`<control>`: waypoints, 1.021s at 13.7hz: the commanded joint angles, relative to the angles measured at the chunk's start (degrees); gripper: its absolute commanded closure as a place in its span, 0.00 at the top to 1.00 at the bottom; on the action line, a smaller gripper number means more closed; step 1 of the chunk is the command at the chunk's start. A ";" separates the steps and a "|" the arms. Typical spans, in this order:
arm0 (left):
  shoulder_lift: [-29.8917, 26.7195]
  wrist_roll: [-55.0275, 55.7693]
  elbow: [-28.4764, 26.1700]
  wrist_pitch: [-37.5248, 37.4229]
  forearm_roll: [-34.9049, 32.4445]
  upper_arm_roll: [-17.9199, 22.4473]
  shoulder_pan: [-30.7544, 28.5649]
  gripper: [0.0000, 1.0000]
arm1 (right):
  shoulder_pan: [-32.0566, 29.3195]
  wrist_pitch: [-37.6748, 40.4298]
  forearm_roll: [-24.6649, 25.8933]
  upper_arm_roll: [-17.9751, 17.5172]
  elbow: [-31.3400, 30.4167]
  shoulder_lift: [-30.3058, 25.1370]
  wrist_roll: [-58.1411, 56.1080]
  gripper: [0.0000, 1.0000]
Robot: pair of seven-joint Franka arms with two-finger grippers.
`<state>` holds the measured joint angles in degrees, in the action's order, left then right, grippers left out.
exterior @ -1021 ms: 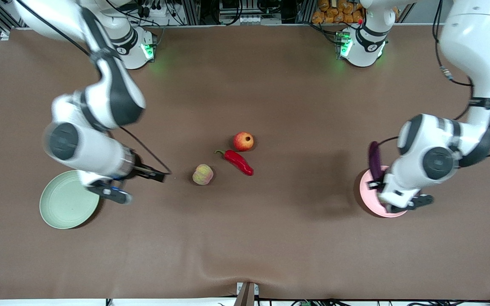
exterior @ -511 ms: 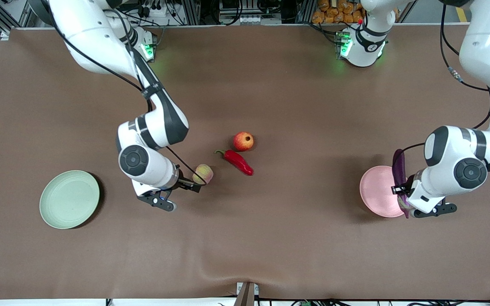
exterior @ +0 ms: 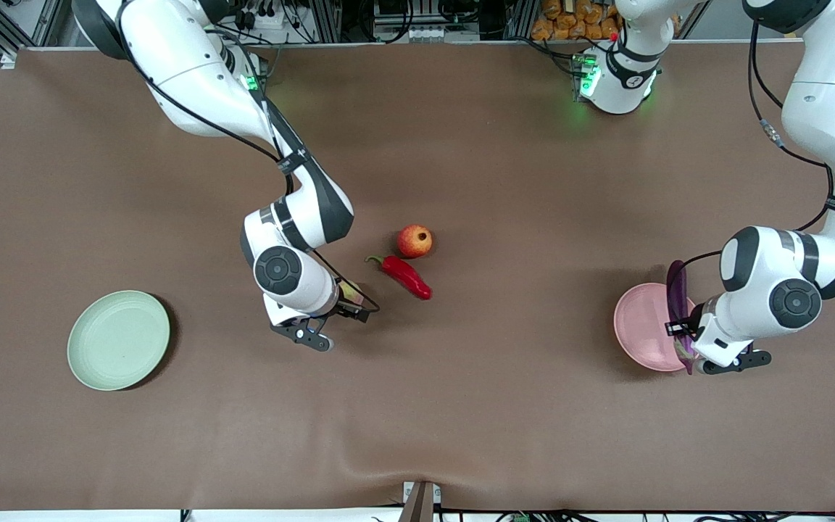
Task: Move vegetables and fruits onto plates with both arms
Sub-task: 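Lower the eggplant onto the pink plate while the right gripper grasps the peach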
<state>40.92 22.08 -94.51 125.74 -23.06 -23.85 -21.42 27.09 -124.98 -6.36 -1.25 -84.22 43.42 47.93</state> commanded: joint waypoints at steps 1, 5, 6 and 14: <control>-0.93 0.51 -0.76 0.12 -1.28 -0.58 -0.55 1.00 | 1.83 0.18 1.17 0.54 -0.85 0.44 3.39 1.00; -2.85 0.68 -0.24 -0.49 -0.32 -1.19 -0.29 1.00 | 3.14 0.36 5.11 0.63 -2.52 0.26 6.56 0.14; -3.91 0.86 -0.15 -0.76 0.12 -1.46 0.32 1.00 | 2.45 0.44 5.57 0.54 -2.18 0.18 6.30 0.00; -4.09 25.94 -0.15 -1.64 3.20 -8.32 8.55 1.00 | -21.15 24.24 4.43 0.63 -0.41 -12.46 -38.44 0.00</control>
<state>37.56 40.45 -94.25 124.68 -20.60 -32.29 -17.21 14.01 -104.15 -1.73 0.68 -81.93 35.49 26.41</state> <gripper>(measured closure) 0.000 0.317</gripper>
